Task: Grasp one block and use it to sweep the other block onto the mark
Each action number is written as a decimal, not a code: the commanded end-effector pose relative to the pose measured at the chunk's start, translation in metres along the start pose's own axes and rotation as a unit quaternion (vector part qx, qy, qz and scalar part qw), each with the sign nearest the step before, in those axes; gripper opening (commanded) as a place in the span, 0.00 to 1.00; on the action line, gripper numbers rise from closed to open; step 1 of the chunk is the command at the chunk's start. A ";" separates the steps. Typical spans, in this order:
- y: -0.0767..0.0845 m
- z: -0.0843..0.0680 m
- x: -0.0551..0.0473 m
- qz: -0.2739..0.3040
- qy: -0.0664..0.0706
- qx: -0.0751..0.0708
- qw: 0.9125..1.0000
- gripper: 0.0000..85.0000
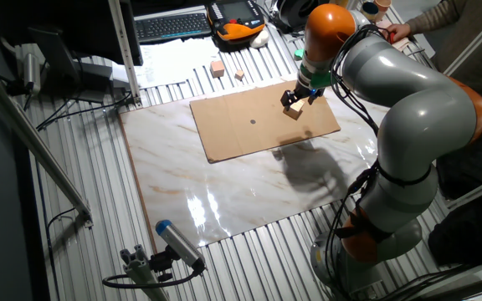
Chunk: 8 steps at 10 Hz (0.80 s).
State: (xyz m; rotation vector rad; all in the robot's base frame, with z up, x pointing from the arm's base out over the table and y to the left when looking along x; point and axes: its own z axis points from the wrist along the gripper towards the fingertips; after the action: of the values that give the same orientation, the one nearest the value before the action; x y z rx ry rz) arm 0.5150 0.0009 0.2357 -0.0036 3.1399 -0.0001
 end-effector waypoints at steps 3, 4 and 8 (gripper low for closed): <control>0.000 0.000 0.000 0.014 0.080 0.006 0.997 0.00; 0.000 0.000 0.000 0.009 0.080 0.007 0.997 0.00; 0.000 0.000 0.000 0.013 0.080 0.006 0.997 0.00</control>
State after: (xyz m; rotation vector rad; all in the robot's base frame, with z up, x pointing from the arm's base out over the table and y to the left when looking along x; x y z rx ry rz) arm 0.5147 0.0008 0.2358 0.0350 3.2999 -0.0196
